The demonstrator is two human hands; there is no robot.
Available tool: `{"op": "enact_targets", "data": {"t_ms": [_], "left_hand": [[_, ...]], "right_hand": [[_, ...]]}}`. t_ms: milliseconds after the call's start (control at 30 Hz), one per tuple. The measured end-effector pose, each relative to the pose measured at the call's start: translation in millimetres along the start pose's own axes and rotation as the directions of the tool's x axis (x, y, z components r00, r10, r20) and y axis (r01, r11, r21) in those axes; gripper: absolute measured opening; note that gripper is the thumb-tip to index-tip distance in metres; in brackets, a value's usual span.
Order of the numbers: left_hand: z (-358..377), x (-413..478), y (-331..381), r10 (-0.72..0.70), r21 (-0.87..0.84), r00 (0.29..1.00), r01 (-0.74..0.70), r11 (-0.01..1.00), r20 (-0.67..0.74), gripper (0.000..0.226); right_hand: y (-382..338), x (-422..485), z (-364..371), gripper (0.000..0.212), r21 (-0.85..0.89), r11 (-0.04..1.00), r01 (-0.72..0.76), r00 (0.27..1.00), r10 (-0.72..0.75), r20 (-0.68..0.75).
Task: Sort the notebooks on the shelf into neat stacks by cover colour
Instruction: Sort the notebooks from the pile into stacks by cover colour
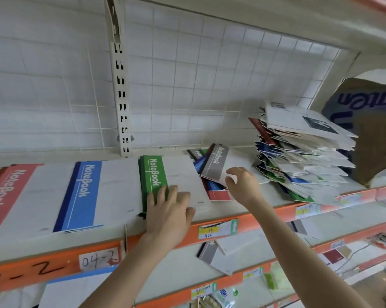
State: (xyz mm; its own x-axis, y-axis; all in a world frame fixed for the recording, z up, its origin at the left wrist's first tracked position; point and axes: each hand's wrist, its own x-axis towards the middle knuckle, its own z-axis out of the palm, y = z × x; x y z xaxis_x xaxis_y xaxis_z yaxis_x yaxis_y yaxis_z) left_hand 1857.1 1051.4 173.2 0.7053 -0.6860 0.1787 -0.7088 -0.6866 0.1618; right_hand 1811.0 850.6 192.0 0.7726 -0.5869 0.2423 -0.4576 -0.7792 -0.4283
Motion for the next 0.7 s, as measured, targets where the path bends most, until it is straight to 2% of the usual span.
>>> {"op": "enact_targets", "data": {"t_ms": [67,133,200,233,267,333,433,467,500,567,700], "left_hand": [[5.5,4.6,-1.3,-0.008,0.026,0.999,0.009,1.0,-0.04,0.042],[7.1,6.8,-1.3,-0.015,0.044,0.998,0.018,0.999,-0.063,0.044],[6.1,8.4,-1.3,-0.011,0.056,0.999,0.013,0.998,-0.04,0.046],[5.5,9.0,-1.1,-0.009,0.059,1.0,0.01,0.998,-0.025,0.046],[5.1,9.4,-1.6,-0.009,0.064,1.0,0.01,0.998,-0.015,0.047],[3.9,10.1,-1.1,-0.015,0.074,1.0,0.016,0.997,-0.012,0.047],[5.6,11.1,-2.2,0.006,0.068,1.0,-0.004,0.998,-0.03,0.043],[4.9,11.9,-3.0,0.036,0.06,0.997,-0.031,0.998,-0.075,0.04],[6.0,12.9,-4.0,0.06,0.066,0.99,-0.051,0.996,-0.128,0.037],[9.9,15.4,-5.7,0.07,0.102,0.981,-0.053,0.993,-0.181,0.039],[4.2,19.5,0.0,0.092,0.092,0.97,-0.073,0.993,-0.225,0.036]], "right_hand": [[3.4,8.5,-2.3,0.032,-0.087,0.995,0.053,0.997,-0.048,0.064],[1.4,13.9,-6.4,0.028,-0.101,0.987,0.126,0.989,-0.118,0.089],[3.8,20.7,-1.2,0.039,-0.134,0.966,0.22,0.961,-0.191,0.2],[8.1,25.5,1.8,0.043,-0.16,0.962,0.223,0.947,-0.175,0.271],[11.9,29.9,3.3,0.04,-0.203,0.962,0.184,0.946,-0.117,0.303],[18.1,35.4,5.8,0.034,-0.305,0.932,0.197,0.937,-0.087,0.339],[19.1,38.4,-0.8,0.035,-0.325,0.927,0.19,0.94,-0.076,0.333],[19.1,38.1,-4.0,0.036,-0.318,0.926,0.203,0.938,-0.092,0.333],[22.5,39.8,-4.5,0.038,-0.345,0.9,0.267,0.933,-0.151,0.328],[21.7,40.5,-5.5,0.037,-0.431,0.851,0.301,0.929,-0.159,0.335],[13.7,31.2,2.5,0.025,-0.58,0.731,0.359,0.929,-0.222,0.295]]}}
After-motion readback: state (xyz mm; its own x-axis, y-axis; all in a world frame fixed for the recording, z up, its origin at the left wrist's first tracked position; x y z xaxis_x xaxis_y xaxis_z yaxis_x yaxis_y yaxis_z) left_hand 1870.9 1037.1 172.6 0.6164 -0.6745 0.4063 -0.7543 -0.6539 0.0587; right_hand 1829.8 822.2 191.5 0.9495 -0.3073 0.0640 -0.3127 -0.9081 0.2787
